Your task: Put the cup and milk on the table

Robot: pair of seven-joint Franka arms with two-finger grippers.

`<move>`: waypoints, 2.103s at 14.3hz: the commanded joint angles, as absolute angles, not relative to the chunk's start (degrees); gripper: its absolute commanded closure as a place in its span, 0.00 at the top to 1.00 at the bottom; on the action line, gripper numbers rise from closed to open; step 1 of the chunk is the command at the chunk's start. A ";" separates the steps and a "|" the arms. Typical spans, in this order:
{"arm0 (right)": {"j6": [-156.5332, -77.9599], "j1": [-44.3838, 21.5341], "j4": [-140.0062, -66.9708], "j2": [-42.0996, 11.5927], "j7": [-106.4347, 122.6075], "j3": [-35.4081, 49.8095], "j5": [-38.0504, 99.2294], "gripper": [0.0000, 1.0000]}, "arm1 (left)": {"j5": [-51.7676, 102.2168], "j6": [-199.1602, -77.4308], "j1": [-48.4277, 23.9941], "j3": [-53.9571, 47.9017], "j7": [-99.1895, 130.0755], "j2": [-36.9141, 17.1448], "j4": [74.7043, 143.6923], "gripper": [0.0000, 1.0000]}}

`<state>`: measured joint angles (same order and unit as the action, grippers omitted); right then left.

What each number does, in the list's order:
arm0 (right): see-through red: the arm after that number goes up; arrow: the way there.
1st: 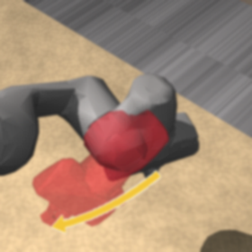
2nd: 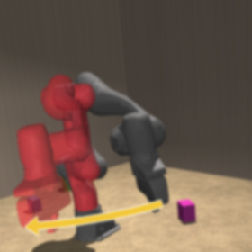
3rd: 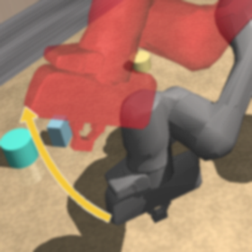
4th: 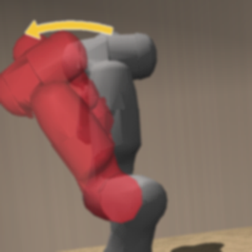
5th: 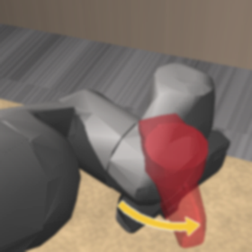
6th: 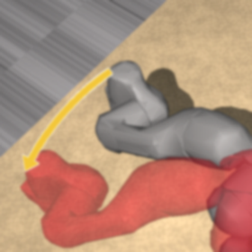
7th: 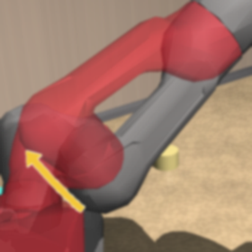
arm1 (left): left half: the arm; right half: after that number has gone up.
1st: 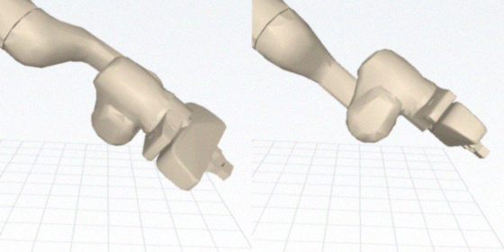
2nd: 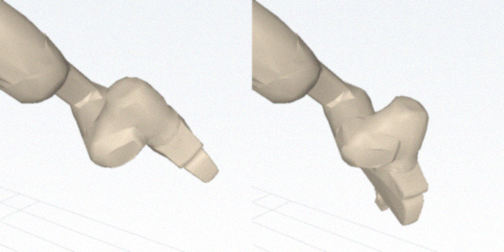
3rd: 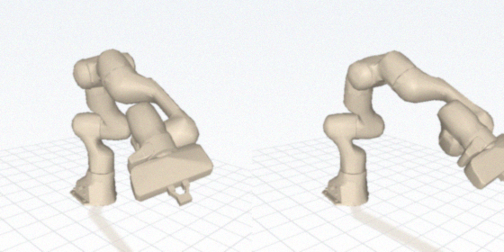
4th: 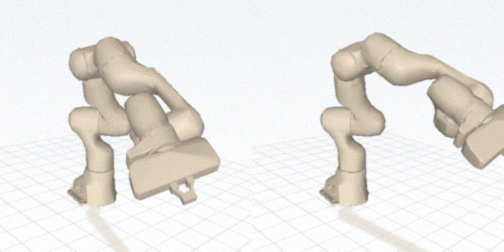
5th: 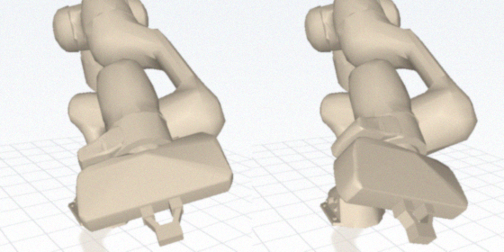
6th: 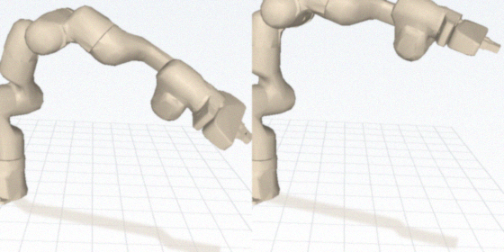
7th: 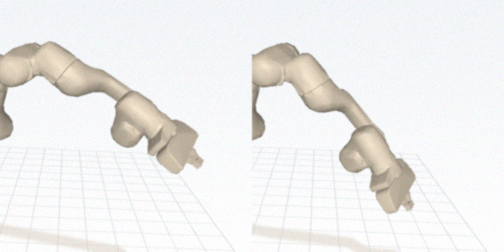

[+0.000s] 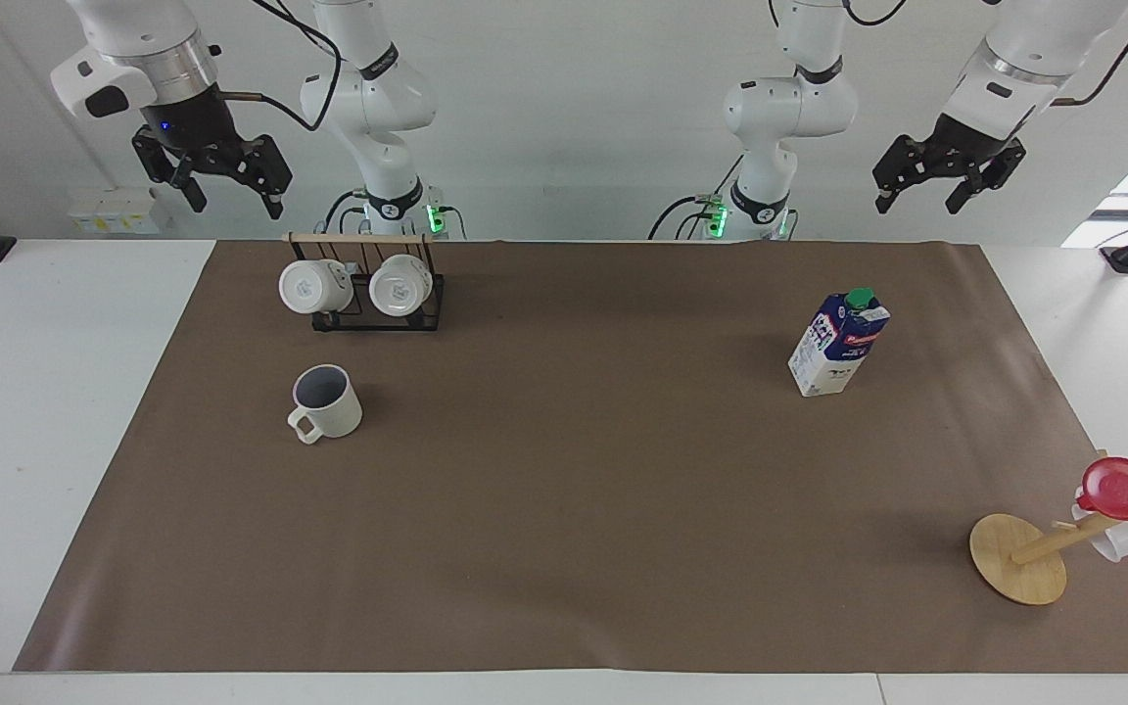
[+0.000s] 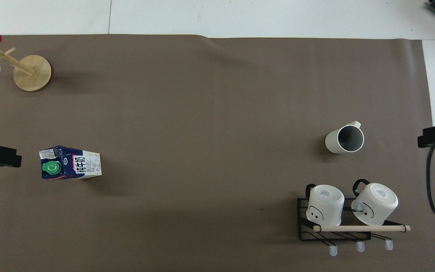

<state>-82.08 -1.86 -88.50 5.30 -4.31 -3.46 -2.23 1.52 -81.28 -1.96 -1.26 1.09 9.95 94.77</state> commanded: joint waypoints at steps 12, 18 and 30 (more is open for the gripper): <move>-82.71 -1.23 -89.65 6.59 -3.43 -3.16 -2.02 1.00 | 1.32 -79.98 -1.23 -1.67 1.41 9.58 93.52 1.00; -82.62 -1.14 -89.65 6.59 -3.34 -3.16 -2.02 1.00 | 1.32 -79.98 -1.23 -1.67 1.41 9.58 93.52 1.00; -87.43 -1.49 -93.59 6.42 -3.52 -3.08 -2.02 1.00 | 1.32 -79.98 -1.23 -1.67 1.41 9.58 93.52 1.00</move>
